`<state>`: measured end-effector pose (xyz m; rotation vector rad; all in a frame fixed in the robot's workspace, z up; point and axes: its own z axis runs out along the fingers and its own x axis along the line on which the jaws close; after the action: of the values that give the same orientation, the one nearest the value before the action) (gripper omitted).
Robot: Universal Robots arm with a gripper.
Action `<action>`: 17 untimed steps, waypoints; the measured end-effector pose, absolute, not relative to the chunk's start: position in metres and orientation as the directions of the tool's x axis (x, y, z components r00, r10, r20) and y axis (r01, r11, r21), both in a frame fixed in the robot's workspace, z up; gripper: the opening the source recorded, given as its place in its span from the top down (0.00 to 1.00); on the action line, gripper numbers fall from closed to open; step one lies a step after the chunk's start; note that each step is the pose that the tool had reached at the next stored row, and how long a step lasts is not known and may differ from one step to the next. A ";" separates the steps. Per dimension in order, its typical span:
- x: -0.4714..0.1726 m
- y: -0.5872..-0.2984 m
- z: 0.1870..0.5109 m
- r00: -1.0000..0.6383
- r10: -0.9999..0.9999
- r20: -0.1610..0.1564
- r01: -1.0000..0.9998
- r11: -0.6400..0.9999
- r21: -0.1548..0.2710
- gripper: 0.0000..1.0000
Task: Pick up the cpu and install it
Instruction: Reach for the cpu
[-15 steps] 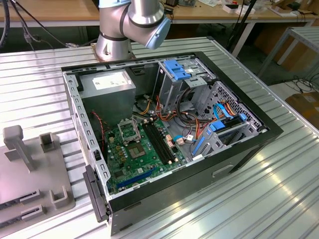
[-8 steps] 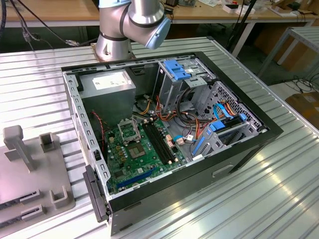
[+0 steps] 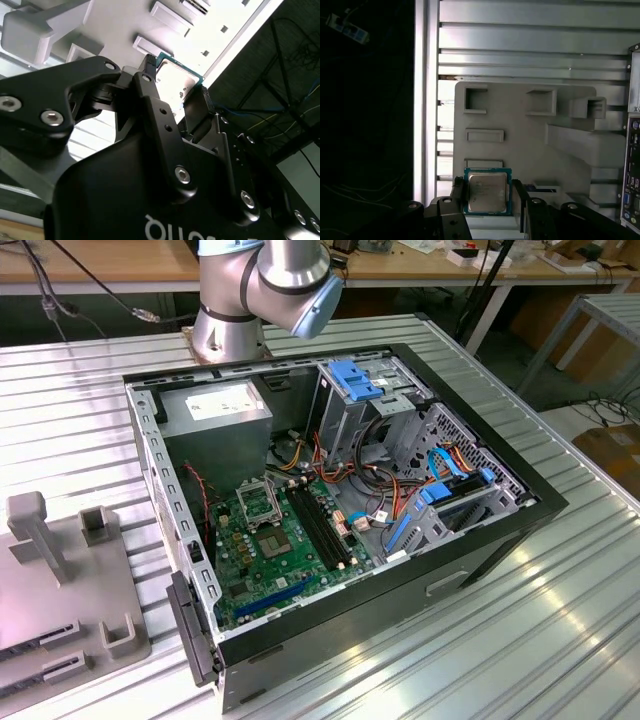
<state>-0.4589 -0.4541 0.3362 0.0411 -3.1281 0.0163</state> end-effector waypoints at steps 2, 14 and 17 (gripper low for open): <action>-0.459 -0.454 0.340 -1.000 -0.026 0.013 -0.026 1.000 -0.010 0.53; -0.459 -0.454 0.365 -1.000 -0.026 0.013 -0.026 1.000 -0.010 0.53; -0.459 -0.454 0.370 -1.000 -0.026 0.013 -0.026 1.000 -0.010 0.53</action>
<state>-0.4589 -0.4541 0.3697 0.0411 -3.1281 0.0164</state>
